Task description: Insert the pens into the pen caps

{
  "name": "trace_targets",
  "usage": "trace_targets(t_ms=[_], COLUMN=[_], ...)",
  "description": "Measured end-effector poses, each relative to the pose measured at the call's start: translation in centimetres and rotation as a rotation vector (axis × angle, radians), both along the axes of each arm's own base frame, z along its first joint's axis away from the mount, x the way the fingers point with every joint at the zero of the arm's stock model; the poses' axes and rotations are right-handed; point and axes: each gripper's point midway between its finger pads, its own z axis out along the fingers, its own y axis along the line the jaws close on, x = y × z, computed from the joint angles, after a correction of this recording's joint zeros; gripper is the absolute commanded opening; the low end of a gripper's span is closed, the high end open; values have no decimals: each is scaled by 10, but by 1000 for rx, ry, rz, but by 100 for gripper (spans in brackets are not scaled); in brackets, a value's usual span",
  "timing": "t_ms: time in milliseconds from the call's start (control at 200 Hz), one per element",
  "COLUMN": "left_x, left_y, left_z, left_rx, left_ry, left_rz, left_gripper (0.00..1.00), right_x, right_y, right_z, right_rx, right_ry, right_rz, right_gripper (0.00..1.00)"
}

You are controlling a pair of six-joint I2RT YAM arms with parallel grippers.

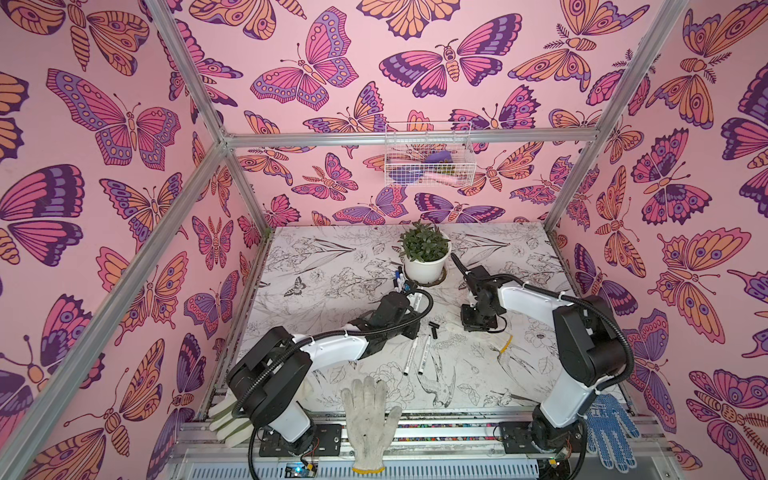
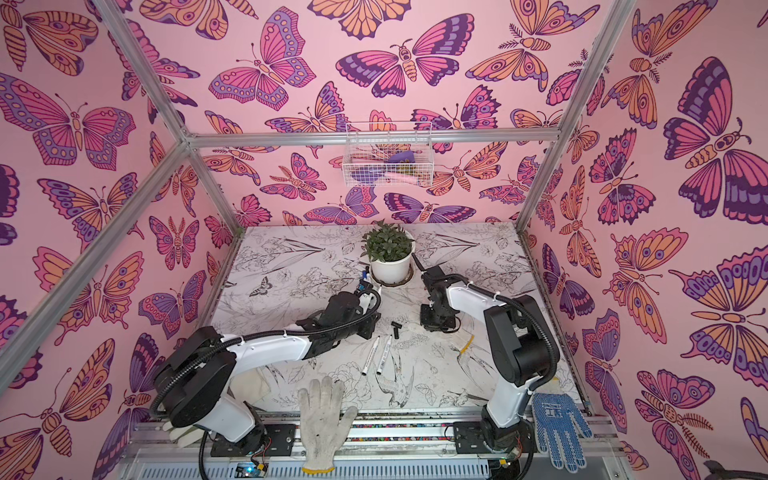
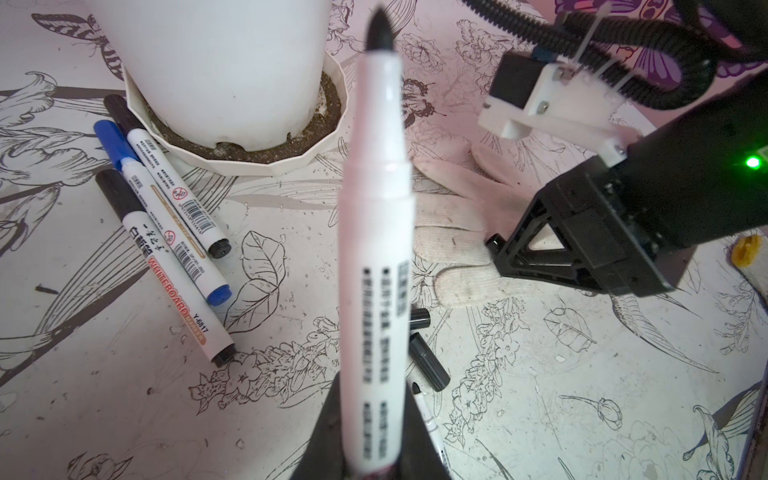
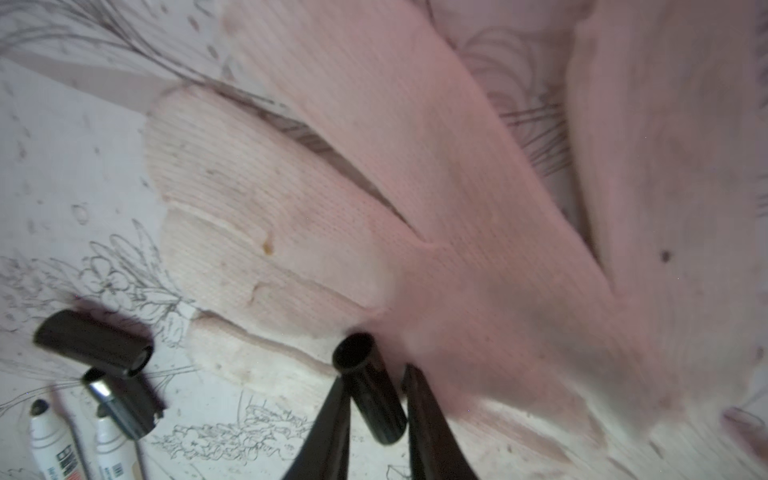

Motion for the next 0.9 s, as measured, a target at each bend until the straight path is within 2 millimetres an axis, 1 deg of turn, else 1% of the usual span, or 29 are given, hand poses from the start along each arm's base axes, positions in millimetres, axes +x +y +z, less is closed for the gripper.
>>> trace_targets(t_ms=[95,140,205,325,396,451,496,556,686,766,826,896], left_x=[0,0,0,0,0,0,0,0,0,0,0,0], left_y=[0,0,0,0,0,0,0,0,0,0,0,0], left_z=[0,0,0,0,0,0,0,0,0,0,0,0], left_rx=[0,0,0,0,0,0,0,0,-1,-1,0,-1], left_ry=[0,0,0,0,0,0,0,1,2,2,2,2], left_rz=[0,0,0,0,0,0,0,-1,-2,-2,-2,-2], left_gripper=[0,0,0,0,0,0,0,0,0,0,0,0], right_x=[2,2,3,8,15,22,26,28,24,26,24,15], right_y=[1,1,1,2,-1,-5,-7,-9,-1,3,2,1], right_z=[1,2,7,27,40,45,45,40,31,33,39,47], right_rx=[4,6,10,51,112,166,213,258,361,416,451,481], right_ry=[-7,-9,-21,-69,-94,-108,-107,-90,-36,-31,-41,-53], right_rz=[-3,-5,-6,-43,-117,-195,-265,-357,-539,-644,-725,-800], right_gripper=[11,9,9,11,12,13,13,13,14,18,25,34])
